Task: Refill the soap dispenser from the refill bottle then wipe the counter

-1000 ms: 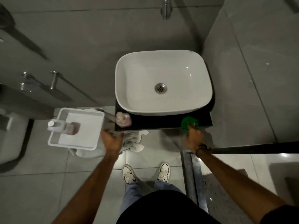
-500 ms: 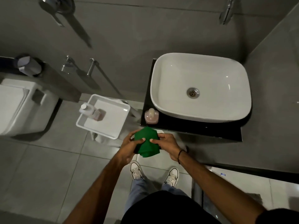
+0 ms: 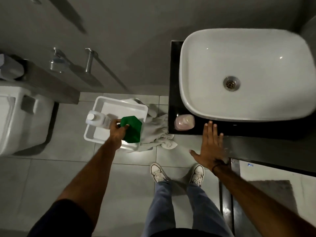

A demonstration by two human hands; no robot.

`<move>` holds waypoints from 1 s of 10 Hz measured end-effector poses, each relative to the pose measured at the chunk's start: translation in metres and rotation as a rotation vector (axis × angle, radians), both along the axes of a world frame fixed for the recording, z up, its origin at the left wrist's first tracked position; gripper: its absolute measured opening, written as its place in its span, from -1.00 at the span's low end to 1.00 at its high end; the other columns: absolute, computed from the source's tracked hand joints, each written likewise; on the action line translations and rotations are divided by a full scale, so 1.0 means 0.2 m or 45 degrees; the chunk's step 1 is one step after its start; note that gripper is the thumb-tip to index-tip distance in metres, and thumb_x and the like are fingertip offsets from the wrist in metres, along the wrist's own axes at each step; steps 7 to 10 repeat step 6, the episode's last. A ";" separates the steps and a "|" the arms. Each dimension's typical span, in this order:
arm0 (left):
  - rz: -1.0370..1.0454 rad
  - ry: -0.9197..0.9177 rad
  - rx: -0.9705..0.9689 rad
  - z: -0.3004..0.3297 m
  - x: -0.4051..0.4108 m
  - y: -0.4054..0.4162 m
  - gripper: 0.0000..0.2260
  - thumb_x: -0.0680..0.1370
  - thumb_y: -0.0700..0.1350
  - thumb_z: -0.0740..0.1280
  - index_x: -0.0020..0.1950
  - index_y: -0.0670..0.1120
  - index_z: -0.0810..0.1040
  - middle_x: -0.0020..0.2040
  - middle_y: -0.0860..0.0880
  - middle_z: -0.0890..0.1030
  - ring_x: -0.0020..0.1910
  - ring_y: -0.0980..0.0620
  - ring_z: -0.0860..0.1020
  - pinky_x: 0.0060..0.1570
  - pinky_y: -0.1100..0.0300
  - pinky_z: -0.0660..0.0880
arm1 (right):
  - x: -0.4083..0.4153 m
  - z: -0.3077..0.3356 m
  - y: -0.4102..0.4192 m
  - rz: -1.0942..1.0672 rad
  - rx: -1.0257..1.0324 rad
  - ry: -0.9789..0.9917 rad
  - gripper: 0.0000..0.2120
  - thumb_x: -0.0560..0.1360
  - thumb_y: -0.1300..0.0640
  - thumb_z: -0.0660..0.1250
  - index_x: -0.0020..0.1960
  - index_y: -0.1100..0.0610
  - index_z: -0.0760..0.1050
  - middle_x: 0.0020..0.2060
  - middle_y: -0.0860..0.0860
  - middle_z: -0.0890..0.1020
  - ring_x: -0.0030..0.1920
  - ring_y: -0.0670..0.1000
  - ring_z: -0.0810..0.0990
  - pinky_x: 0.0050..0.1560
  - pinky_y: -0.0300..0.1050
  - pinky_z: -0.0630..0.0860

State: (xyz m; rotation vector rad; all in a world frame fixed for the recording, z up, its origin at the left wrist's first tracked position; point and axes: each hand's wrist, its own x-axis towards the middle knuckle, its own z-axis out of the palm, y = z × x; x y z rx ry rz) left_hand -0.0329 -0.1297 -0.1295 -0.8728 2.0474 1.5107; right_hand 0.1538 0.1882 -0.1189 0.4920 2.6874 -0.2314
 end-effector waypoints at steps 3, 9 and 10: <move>-0.453 -0.004 -0.453 -0.34 -0.12 -0.07 -0.64 0.57 -0.40 0.27 0.36 -0.24 0.45 0.29 -0.27 0.56 0.31 -0.27 0.51 0.35 -0.16 0.47 | 0.01 -0.13 -0.02 -0.021 0.140 0.132 0.20 0.35 -0.28 0.46 0.62 0.24 -0.19 0.62 0.19 -0.19 0.61 0.22 -0.22 0.55 0.36 -0.02; -0.972 0.489 -1.027 -0.11 0.07 -0.02 -0.54 0.64 -0.01 0.25 0.47 -0.20 0.33 0.46 -0.25 0.42 0.43 -0.32 0.39 0.35 -0.29 0.43 | 0.02 0.02 -0.01 0.047 0.112 -0.033 0.19 0.38 -0.30 0.37 0.60 0.21 -0.35 0.59 0.17 -0.34 0.58 0.18 -0.37 0.58 0.26 -0.17; -0.972 0.489 -1.027 -0.11 0.07 -0.02 -0.54 0.64 -0.01 0.25 0.47 -0.20 0.33 0.46 -0.25 0.42 0.43 -0.32 0.39 0.35 -0.29 0.43 | 0.02 0.02 -0.01 0.047 0.112 -0.033 0.19 0.38 -0.30 0.37 0.60 0.21 -0.35 0.59 0.17 -0.34 0.58 0.18 -0.37 0.58 0.26 -0.17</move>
